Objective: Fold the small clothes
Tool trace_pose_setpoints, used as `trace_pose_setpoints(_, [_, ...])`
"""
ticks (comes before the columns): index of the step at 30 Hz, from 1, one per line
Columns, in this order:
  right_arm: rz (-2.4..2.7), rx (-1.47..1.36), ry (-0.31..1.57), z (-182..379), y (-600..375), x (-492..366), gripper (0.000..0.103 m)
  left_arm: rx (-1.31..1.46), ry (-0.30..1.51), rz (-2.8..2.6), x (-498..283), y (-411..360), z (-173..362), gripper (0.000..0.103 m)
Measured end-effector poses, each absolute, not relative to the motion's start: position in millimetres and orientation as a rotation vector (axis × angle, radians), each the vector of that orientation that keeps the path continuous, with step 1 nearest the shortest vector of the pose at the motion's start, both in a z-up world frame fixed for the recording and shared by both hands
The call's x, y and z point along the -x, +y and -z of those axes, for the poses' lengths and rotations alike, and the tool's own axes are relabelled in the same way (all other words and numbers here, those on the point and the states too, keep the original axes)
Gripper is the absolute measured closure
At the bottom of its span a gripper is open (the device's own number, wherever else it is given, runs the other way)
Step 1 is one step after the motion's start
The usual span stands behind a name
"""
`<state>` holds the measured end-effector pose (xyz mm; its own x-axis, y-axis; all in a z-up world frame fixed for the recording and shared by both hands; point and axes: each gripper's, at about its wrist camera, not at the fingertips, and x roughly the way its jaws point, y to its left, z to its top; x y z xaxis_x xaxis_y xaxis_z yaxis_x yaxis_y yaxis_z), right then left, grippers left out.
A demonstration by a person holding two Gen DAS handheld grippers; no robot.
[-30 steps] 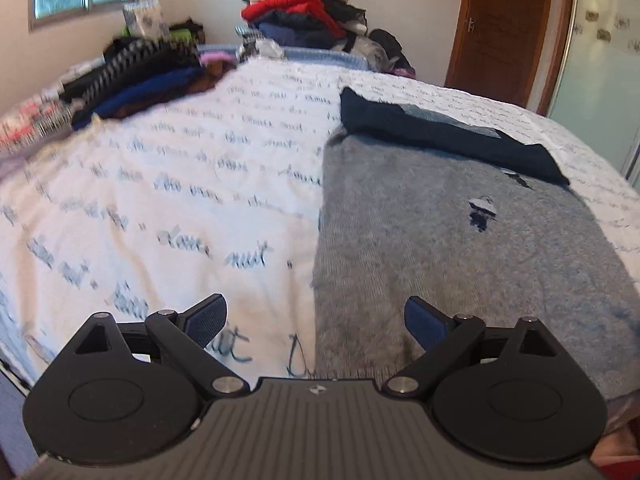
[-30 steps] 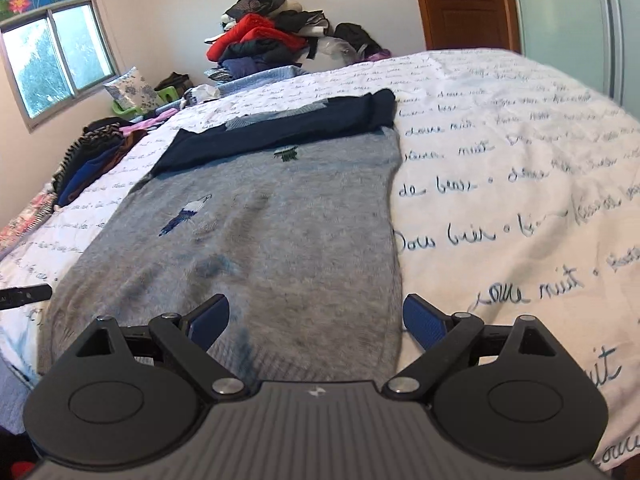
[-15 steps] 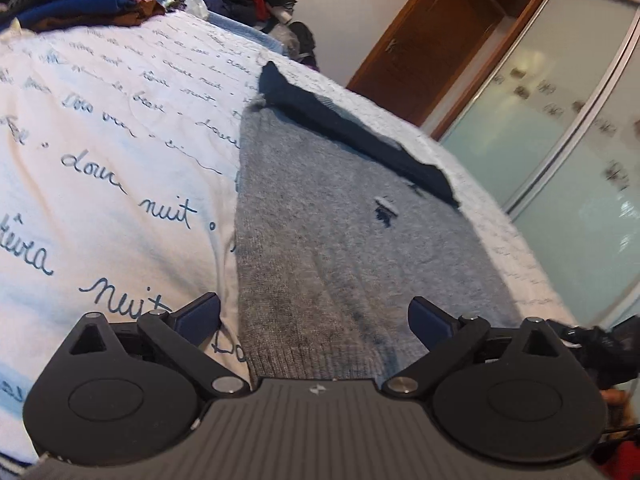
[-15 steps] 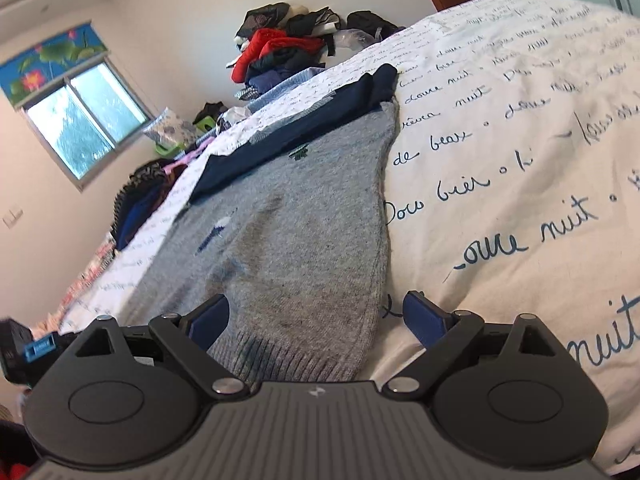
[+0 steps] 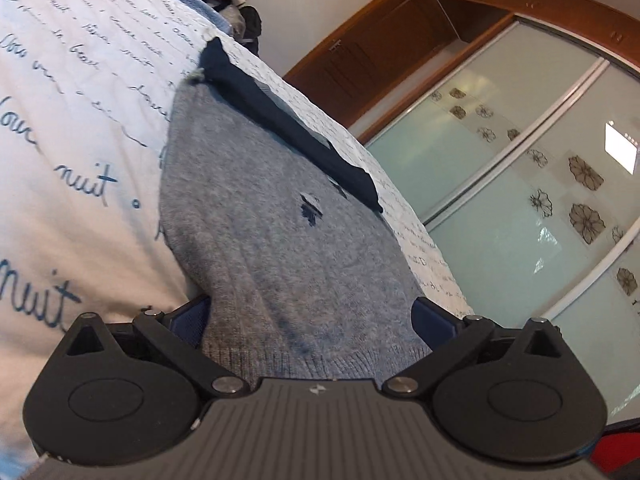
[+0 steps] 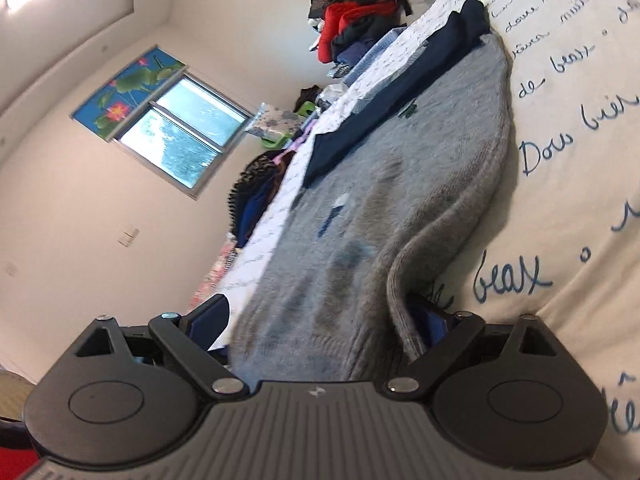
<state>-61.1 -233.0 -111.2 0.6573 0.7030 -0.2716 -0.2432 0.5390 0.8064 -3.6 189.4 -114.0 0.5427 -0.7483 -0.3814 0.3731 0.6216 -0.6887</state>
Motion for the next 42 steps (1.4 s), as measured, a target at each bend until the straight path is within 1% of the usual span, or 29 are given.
trace_pose_setpoints(4, [-0.647,-0.844,0.626,113,-246,70,0.009,0.622,0.716,0.737,7,200,118,0.002])
trace_pose_setpoints(8, [-0.816,-0.799,0.711,112,-244,76,0.009,0.674,0.712,0.763,7,209,120,0.002])
trace_pose_setpoints(11, [-0.918,-0.824,0.733,113,-233,74,0.007,0.613,0.735,0.774,7,202,117,0.002])
trace_pose_setpoints(14, [-0.833,-0.837,0.709,115,-230,66,0.009,0.528,0.767,0.805,12,196,115,0.002])
trace_pose_setpoints(16, [-0.797,-0.934,0.667,119,-241,58,0.009,0.517,0.779,0.82,15,200,116,0.002])
trace_pose_setpoints(22, [-0.775,-1.093,0.598,127,-263,56,0.009,0.676,0.766,0.853,5,214,125,0.002])
trace_pose_setpoints(26, [-0.813,-1.115,0.536,121,-259,52,0.007,0.789,0.732,0.875,-11,207,127,0.002])
trace_pose_setpoints(29, [-0.826,-1.066,0.495,108,-257,51,0.007,0.798,0.723,0.889,-18,197,123,0.002])
trace_pose_setpoints(31, [-0.778,-1.031,0.522,106,-259,49,0.007,0.783,0.718,0.891,-17,193,121,0.002])
trace_pose_setpoints(35, [-0.714,-0.991,0.605,121,-263,57,0.008,0.755,0.716,0.903,-6,192,119,0.002])
trace_pose_setpoints(38, [-0.744,-1.007,0.596,124,-265,67,0.009,0.708,0.723,0.951,0,187,115,0.002])
trace_pose_setpoints(42, [-0.775,-1.048,0.608,124,-255,55,0.007,0.662,0.753,0.989,-15,161,115,0.002])
